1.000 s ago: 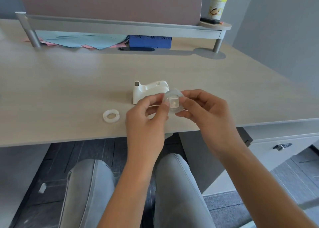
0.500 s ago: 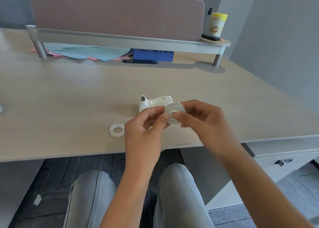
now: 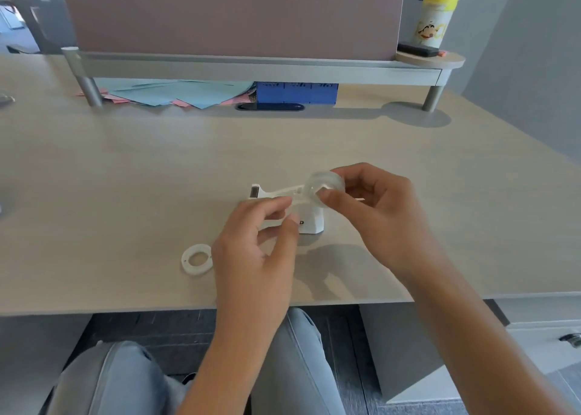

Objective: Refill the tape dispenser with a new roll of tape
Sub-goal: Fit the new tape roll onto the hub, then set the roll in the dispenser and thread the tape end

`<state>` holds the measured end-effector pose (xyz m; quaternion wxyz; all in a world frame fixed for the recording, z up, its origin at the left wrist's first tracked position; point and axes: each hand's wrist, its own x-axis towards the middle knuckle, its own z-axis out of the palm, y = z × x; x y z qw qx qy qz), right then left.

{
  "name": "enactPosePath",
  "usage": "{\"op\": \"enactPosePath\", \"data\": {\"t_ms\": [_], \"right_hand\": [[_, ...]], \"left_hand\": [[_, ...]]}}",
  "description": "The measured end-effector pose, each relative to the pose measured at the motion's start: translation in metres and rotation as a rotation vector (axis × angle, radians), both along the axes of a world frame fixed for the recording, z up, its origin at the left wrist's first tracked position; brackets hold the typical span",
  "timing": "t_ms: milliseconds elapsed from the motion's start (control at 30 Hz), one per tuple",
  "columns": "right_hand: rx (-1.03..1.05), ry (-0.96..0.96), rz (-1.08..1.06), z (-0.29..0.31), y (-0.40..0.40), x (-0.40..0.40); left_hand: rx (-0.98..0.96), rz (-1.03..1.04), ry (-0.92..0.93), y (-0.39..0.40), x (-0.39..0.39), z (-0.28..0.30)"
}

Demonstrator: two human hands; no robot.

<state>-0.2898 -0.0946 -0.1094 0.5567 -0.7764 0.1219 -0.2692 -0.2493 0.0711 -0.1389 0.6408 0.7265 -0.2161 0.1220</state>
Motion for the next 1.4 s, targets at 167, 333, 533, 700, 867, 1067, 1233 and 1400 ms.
{"op": "enactPosePath", "data": {"t_ms": [167,333,533,700,867,1067,1233,1400], "right_hand": [[-0.105,0.019,0.011,0.002,-0.008,0.021],[-0.194,0.067,0.047,0.001,-0.006,0.036],[-0.21,0.12,0.031,0.005,-0.005,0.041],[-0.225,0.163,0.042,0.007,-0.002,0.042],[-0.263,0.187,0.057,0.011,0.0,0.042],[-0.436,0.297,0.072,0.017,0.004,0.045],[-0.592,0.387,0.05,0.026,0.003,0.049],[-0.653,0.386,0.052,0.035,0.0,0.05]], "left_hand": [[0.381,0.039,-0.164,0.001,-0.001,-0.01],[0.562,-0.026,-0.17,0.003,-0.001,-0.02],[0.57,-0.055,-0.163,0.005,0.001,-0.025],[0.582,-0.047,-0.188,0.007,0.003,-0.028],[0.567,-0.034,-0.207,0.005,0.003,-0.03],[0.586,-0.025,-0.228,0.006,0.004,-0.033],[0.592,-0.03,-0.243,0.007,0.004,-0.033],[0.601,-0.026,-0.237,0.006,0.005,-0.035]]}}
